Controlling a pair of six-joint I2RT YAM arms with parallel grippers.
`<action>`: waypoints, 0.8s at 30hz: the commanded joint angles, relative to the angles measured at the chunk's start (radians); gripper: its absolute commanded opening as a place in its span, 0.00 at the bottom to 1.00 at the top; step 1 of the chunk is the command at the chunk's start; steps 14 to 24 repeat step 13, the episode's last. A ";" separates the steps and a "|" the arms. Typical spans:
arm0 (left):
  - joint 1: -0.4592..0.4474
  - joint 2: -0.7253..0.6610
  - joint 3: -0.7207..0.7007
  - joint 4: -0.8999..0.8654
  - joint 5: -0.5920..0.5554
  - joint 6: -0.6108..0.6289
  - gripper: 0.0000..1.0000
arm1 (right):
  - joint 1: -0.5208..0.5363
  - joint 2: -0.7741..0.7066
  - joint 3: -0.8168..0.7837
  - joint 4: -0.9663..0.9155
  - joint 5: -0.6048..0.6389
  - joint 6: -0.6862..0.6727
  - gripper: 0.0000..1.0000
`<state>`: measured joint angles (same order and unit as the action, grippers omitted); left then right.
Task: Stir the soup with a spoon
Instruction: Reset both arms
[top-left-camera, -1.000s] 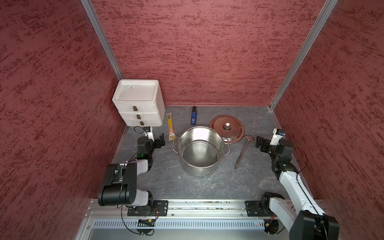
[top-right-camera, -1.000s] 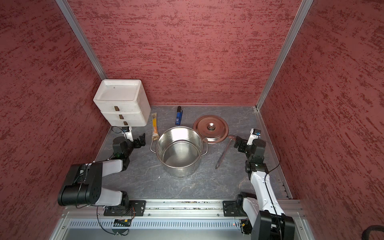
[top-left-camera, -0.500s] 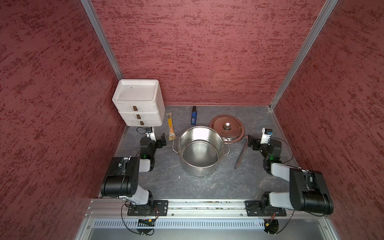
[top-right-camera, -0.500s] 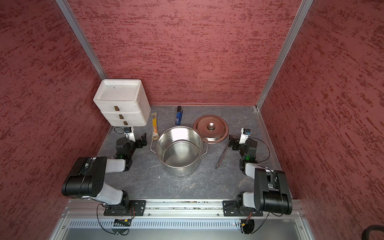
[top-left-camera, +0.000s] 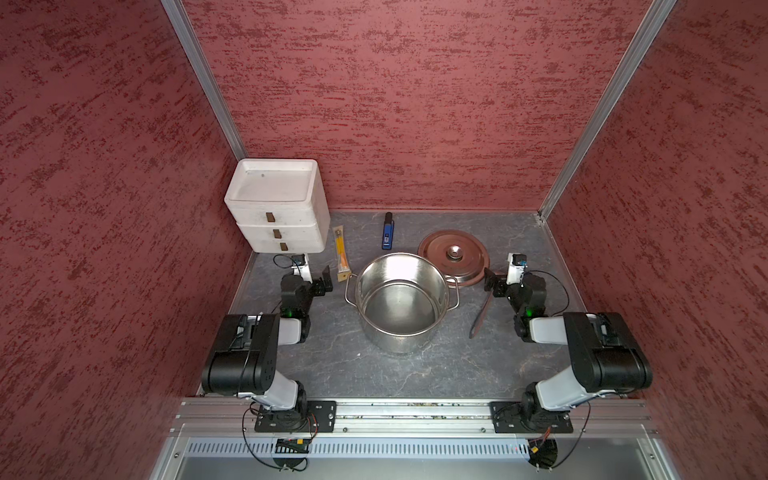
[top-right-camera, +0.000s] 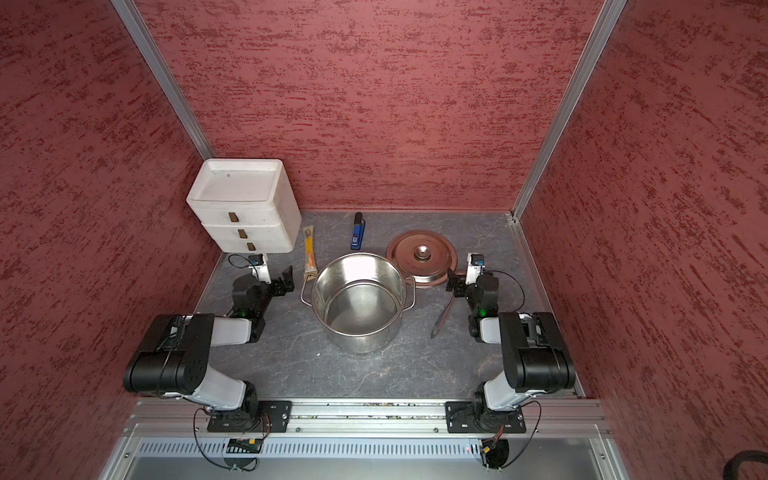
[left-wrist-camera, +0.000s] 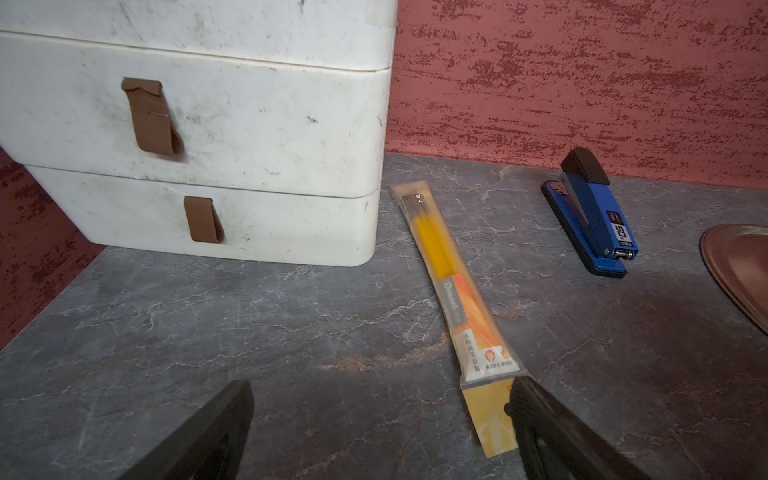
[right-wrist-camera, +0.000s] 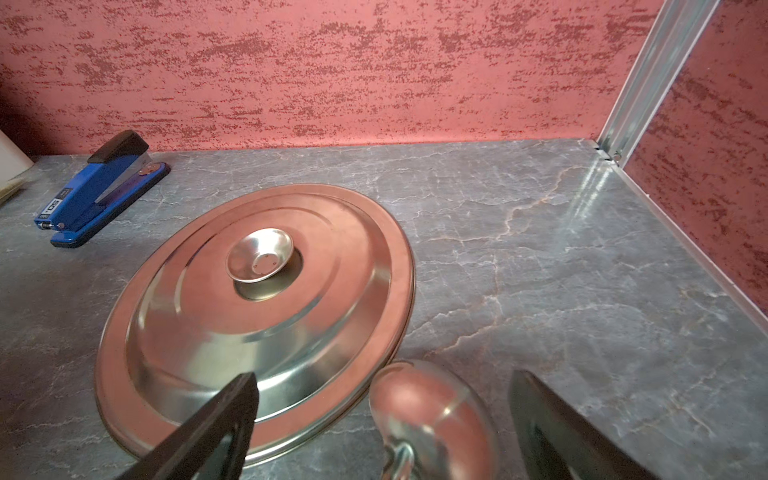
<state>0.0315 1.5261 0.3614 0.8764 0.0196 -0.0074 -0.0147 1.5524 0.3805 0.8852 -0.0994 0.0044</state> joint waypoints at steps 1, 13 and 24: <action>-0.004 0.000 0.013 0.021 -0.008 0.012 1.00 | 0.006 -0.006 0.014 0.013 0.033 -0.017 0.99; 0.007 -0.001 0.014 0.018 0.021 0.007 1.00 | 0.006 -0.005 0.010 0.020 0.032 -0.018 0.98; 0.007 -0.001 0.014 0.018 0.021 0.007 1.00 | 0.006 -0.005 0.010 0.020 0.032 -0.018 0.98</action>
